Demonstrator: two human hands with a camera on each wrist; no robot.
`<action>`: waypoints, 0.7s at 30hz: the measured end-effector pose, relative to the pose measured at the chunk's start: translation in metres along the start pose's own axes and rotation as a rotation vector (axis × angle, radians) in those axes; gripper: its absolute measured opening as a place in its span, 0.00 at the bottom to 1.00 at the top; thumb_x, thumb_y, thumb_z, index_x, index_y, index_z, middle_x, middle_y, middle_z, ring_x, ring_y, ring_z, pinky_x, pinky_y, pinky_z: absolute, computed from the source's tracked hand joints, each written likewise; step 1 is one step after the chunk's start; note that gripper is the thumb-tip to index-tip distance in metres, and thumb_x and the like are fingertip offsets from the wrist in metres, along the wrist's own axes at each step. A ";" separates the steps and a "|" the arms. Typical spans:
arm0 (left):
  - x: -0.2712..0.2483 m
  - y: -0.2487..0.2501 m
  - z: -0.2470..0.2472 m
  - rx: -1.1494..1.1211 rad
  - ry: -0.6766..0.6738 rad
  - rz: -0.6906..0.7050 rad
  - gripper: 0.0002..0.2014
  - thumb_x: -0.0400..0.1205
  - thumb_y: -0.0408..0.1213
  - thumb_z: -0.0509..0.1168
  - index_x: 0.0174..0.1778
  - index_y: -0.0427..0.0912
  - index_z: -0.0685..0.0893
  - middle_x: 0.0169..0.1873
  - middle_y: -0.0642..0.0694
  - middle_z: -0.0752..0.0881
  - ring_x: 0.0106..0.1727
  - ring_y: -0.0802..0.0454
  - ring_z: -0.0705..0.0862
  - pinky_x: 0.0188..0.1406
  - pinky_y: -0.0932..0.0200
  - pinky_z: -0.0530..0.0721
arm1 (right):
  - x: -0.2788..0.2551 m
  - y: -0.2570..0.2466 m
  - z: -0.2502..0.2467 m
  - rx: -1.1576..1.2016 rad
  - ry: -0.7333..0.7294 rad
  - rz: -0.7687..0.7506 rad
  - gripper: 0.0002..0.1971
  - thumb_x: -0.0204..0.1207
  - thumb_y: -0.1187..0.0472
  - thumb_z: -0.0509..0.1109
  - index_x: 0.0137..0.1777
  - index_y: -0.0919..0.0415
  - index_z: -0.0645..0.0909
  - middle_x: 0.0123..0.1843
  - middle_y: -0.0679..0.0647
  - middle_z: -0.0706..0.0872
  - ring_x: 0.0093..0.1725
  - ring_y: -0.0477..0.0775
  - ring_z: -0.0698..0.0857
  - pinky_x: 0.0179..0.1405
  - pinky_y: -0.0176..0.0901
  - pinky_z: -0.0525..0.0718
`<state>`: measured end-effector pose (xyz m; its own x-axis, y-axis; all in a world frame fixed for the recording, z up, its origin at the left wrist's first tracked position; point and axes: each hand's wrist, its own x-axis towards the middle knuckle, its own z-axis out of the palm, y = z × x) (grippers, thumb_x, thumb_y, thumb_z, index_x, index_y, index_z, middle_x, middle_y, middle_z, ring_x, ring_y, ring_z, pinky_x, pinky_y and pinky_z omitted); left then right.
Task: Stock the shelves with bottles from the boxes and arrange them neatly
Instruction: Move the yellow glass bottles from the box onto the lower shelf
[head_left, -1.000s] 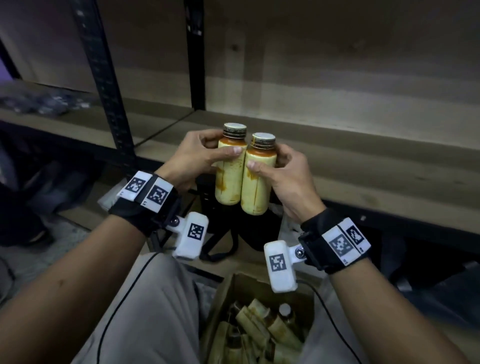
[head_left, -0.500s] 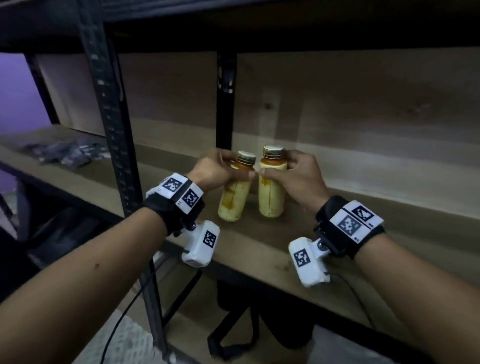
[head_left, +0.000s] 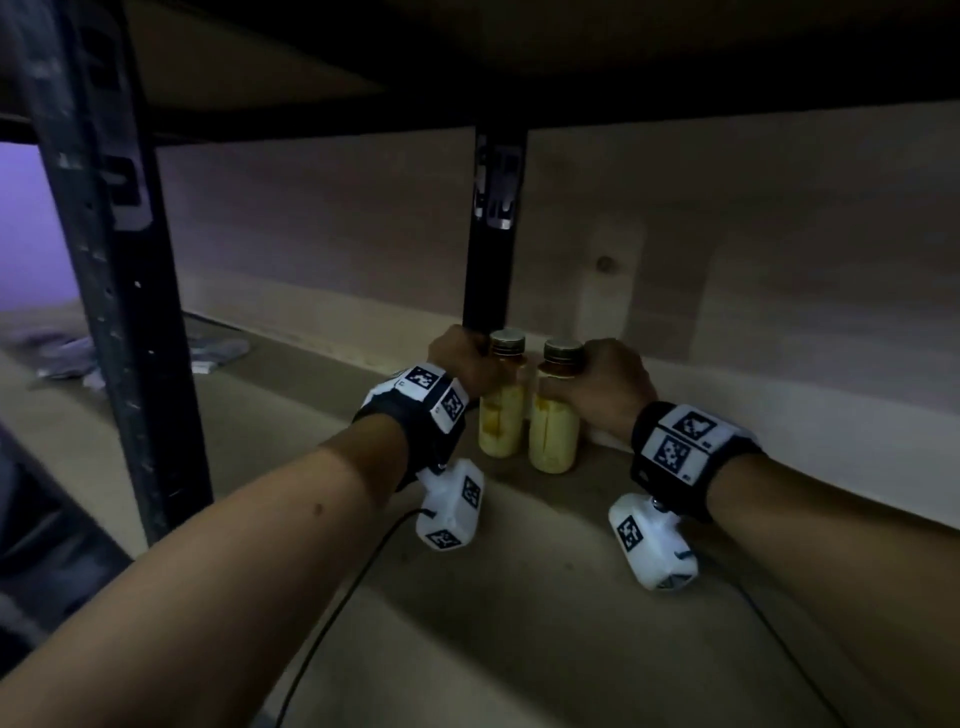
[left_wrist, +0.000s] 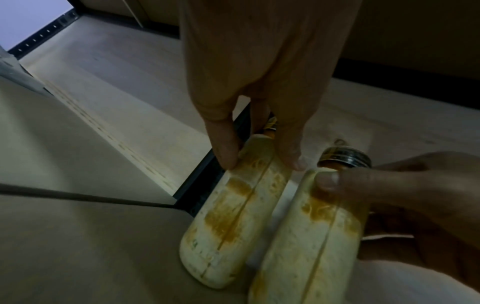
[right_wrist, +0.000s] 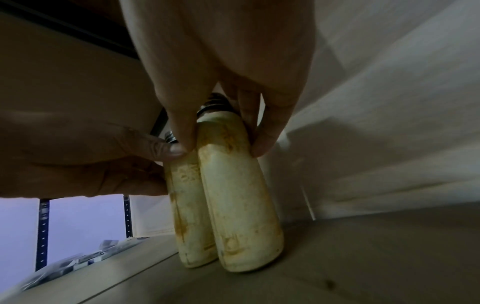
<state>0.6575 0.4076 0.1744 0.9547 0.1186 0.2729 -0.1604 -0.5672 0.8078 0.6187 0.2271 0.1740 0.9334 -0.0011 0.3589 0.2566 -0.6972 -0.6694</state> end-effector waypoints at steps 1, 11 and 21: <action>0.007 -0.002 0.002 -0.006 -0.003 -0.007 0.16 0.64 0.53 0.82 0.29 0.53 0.81 0.28 0.56 0.82 0.31 0.57 0.82 0.28 0.68 0.78 | 0.008 -0.001 0.005 0.006 -0.005 -0.010 0.13 0.65 0.46 0.81 0.43 0.52 0.88 0.42 0.48 0.90 0.43 0.49 0.89 0.36 0.40 0.84; 0.044 -0.011 0.015 -0.032 -0.024 -0.063 0.11 0.65 0.50 0.81 0.34 0.56 0.84 0.37 0.49 0.89 0.38 0.45 0.90 0.44 0.45 0.91 | 0.044 0.003 0.035 0.118 0.091 -0.013 0.12 0.69 0.60 0.82 0.49 0.66 0.88 0.49 0.62 0.90 0.51 0.60 0.89 0.52 0.55 0.88; 0.019 -0.019 0.018 0.176 -0.002 0.015 0.26 0.76 0.36 0.70 0.72 0.43 0.77 0.64 0.39 0.84 0.63 0.39 0.82 0.52 0.57 0.80 | 0.035 0.020 0.046 0.033 0.045 0.042 0.38 0.71 0.54 0.79 0.80 0.50 0.67 0.68 0.54 0.83 0.66 0.60 0.83 0.65 0.51 0.80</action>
<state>0.6829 0.4056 0.1550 0.9531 0.1075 0.2830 -0.1284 -0.7030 0.6995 0.6676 0.2460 0.1435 0.9312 -0.0626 0.3591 0.2268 -0.6717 -0.7052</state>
